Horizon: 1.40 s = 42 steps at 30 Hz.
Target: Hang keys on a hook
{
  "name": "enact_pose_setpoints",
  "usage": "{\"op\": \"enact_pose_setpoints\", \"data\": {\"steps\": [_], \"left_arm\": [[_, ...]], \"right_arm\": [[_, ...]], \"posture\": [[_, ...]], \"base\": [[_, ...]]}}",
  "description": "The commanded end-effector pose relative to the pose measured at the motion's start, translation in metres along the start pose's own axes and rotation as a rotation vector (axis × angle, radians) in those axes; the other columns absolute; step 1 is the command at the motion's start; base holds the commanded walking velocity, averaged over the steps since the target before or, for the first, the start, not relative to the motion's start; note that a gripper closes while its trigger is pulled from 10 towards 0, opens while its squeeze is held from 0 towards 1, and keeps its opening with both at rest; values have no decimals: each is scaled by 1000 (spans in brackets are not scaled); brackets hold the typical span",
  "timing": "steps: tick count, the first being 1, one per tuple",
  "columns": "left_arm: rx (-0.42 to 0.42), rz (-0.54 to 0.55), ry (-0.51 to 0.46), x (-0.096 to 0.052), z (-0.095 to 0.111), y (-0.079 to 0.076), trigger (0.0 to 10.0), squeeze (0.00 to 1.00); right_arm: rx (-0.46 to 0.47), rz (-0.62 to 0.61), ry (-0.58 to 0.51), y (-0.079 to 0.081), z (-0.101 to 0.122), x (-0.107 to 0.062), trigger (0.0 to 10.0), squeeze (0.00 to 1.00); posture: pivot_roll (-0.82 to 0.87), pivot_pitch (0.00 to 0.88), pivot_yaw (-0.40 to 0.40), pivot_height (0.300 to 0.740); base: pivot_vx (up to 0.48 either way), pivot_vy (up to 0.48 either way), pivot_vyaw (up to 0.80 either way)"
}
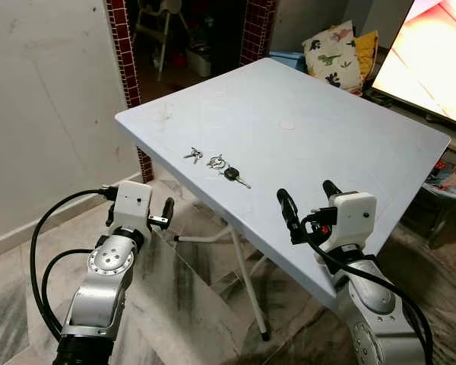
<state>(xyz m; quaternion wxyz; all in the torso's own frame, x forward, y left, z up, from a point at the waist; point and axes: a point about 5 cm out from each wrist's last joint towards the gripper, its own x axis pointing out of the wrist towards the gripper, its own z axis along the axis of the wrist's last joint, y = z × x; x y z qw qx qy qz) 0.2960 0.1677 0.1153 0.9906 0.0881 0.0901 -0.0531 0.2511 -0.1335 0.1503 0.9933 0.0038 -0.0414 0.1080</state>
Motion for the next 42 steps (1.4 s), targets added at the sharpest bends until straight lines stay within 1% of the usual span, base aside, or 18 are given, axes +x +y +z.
{"op": "enact_pose_setpoints", "data": {"steps": [1,3,4,6,8,14,29,34,35,42], "left_arm": [[-24,-51,2,-1,0,-12,10000,0],[-51,-86,-17,-1,3,-25,10000,0],[-57,-92,-22,-1,4,-27,10000,0],[-59,-93,-23,-1,5,-26,10000,0],[-64,-88,-32,0,7,-23,10000,0],[-67,-84,-38,1,8,-21,10000,0],[-81,-93,-31,-2,6,-21,10000,0],[-71,-96,-32,-1,6,-21,10000,0],[-56,-91,-31,-1,6,-20,10000,0],[-54,-93,-30,-1,5,-20,10000,0]], "right_arm": [[-34,-20,37,-2,-8,-1,10000,0],[-48,-26,50,0,-14,-1,10000,0],[-47,-20,56,0,-16,-1,10000,0],[-43,-9,79,1,-17,-2,10000,0],[-3,31,103,3,-19,-4,10000,0],[25,67,102,5,-21,-5,10000,0],[25,91,114,7,-25,-7,10000,0],[29,102,113,9,-25,-7,10000,0],[28,104,112,9,-25,-6,10000,0],[30,111,107,10,-25,-6,10000,0]], "posture": [[70,0,-92,740],[71,0,-93,740],[72,0,-93,740],[72,0,-93,740],[73,0,-93,740],[71,0,-93,740],[72,0,-93,740],[75,0,-93,740],[76,0,-93,740],[77,0,-91,740]], "base": [[0,0,0],[0,0,0],[0,0,0],[0,0,0],[0,0,0],[0,0,0],[0,0,0],[246,0,0],[244,0,0],[257,0,0]]}}
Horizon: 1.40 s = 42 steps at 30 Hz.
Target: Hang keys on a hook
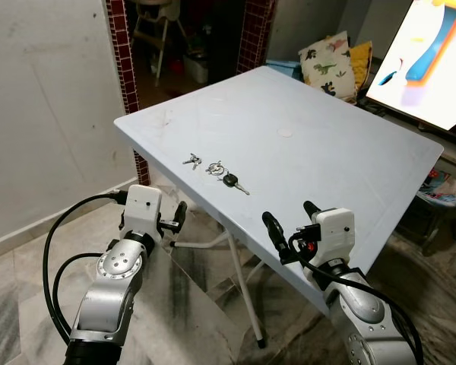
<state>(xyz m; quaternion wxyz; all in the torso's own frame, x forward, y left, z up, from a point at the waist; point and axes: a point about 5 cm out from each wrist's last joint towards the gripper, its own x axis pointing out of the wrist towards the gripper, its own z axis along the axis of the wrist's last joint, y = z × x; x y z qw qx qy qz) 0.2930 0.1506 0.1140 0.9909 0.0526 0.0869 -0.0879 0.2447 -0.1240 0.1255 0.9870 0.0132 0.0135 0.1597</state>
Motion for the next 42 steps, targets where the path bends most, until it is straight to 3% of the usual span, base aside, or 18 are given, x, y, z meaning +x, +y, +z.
{"op": "enact_pose_setpoints", "data": {"steps": [1,25,34,42], "left_arm": [[10,-21,-14,0,3,-3,10000,0],[11,-25,-7,1,3,-5,10000,0],[10,-24,-5,1,2,-5,10000,0],[11,-20,-5,2,3,-5,10000,0]], "right_arm": [[-5,10,-1,-1,0,0,10000,0],[3,27,-8,2,0,0,10000,0],[4,33,-11,4,0,0,10000,0],[2,36,-12,3,1,1,10000,0]], "posture": [[77,0,-91,740],[74,0,-87,740],[75,0,-88,740],[76,0,-90,740]], "base": [[289,0,0],[302,0,0],[306,266,0],[0,63,0]]}}
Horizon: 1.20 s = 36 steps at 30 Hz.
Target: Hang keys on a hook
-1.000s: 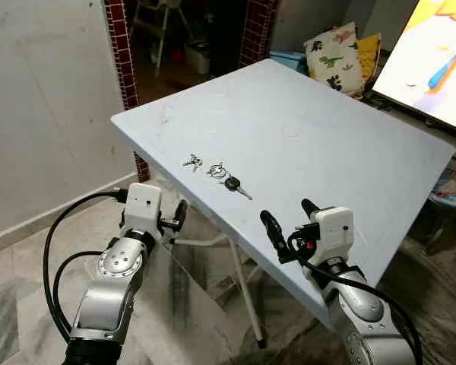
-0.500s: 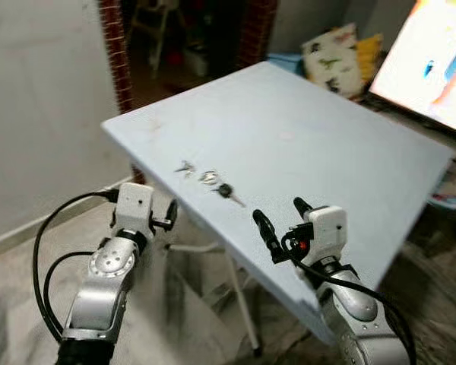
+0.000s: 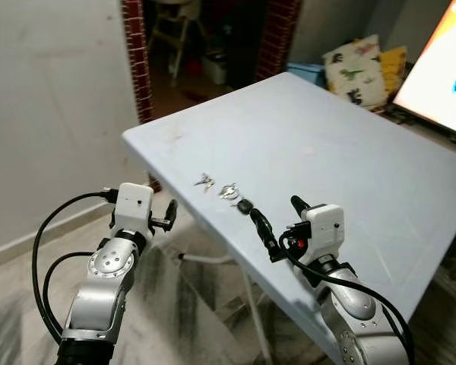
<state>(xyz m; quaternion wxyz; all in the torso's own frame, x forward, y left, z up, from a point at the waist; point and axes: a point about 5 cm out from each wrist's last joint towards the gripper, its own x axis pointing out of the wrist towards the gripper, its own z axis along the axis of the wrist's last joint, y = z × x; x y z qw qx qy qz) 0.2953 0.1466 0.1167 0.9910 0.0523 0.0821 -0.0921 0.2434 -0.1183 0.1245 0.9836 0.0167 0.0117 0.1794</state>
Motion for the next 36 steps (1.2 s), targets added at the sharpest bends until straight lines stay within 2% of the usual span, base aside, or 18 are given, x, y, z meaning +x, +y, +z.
{"op": "enact_pose_setpoints", "data": {"steps": [1,5,16,21,24,29,36], "left_arm": [[12,-12,6,0,0,-1,10000,0],[18,-11,8,0,0,-1,10000,0],[20,-7,24,-1,-4,-3,10000,0],[23,-12,32,-2,-5,-4,10000,0],[23,-23,34,-3,-4,-3,10000,0],[32,-16,39,-4,-4,1,10000,0],[19,-43,41,-2,-3,-4,10000,0]], "right_arm": [[-3,-5,-9,-2,2,0,10000,0],[-7,0,-18,-1,4,2,10000,0],[-11,4,-25,-1,6,5,10000,0],[-11,24,-21,0,7,14,10000,0],[-1,20,-54,-1,12,19,10000,0],[-2,23,-57,-1,12,19,10000,0],[-21,38,-52,3,8,21,10000,0]], "posture": [[76,0,-90,740],[80,0,-91,740],[79,0,-89,740],[98,0,-91,740],[109,0,-92,740],[110,0,-89,740],[106,0,-79,740]], "base": [[281,0,0],[287,0,0],[0,0,0],[0,0,0],[0,0,0],[0,0,0],[0,0,0]]}}
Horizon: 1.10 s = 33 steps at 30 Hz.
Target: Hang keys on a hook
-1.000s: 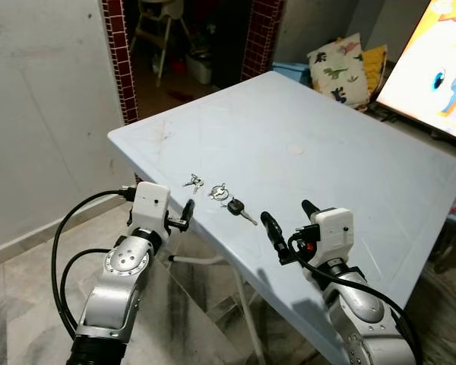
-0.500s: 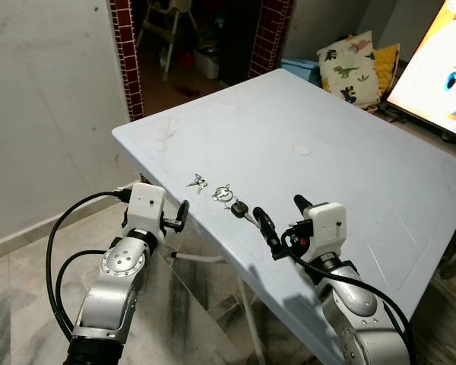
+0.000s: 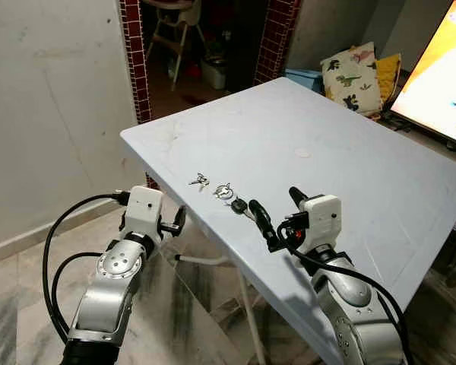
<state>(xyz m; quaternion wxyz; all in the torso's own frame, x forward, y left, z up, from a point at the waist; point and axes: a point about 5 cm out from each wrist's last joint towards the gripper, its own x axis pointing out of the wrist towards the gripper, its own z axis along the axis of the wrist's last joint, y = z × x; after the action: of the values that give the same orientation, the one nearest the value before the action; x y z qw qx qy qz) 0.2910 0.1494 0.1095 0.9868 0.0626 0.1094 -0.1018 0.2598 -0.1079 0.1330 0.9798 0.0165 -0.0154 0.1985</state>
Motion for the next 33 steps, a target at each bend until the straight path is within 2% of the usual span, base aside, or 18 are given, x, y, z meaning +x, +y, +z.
{"op": "enact_pose_setpoints", "data": {"steps": [1,10,33], "left_arm": [[-1,-28,-19,2,7,-5,10000,0],[-3,-35,-19,1,7,-5,10000,0],[-8,-43,-9,1,4,-7,10000,0]], "right_arm": [[-8,-8,-4,-2,0,2,10000,0],[-10,-43,-25,-4,2,-1,10000,0],[-13,-39,-21,-4,0,-6,10000,0]], "posture": [[107,0,-77,740],[102,0,-75,740],[88,0,-79,740]], "base": [[0,0,0],[0,0,0],[299,0,0]]}}
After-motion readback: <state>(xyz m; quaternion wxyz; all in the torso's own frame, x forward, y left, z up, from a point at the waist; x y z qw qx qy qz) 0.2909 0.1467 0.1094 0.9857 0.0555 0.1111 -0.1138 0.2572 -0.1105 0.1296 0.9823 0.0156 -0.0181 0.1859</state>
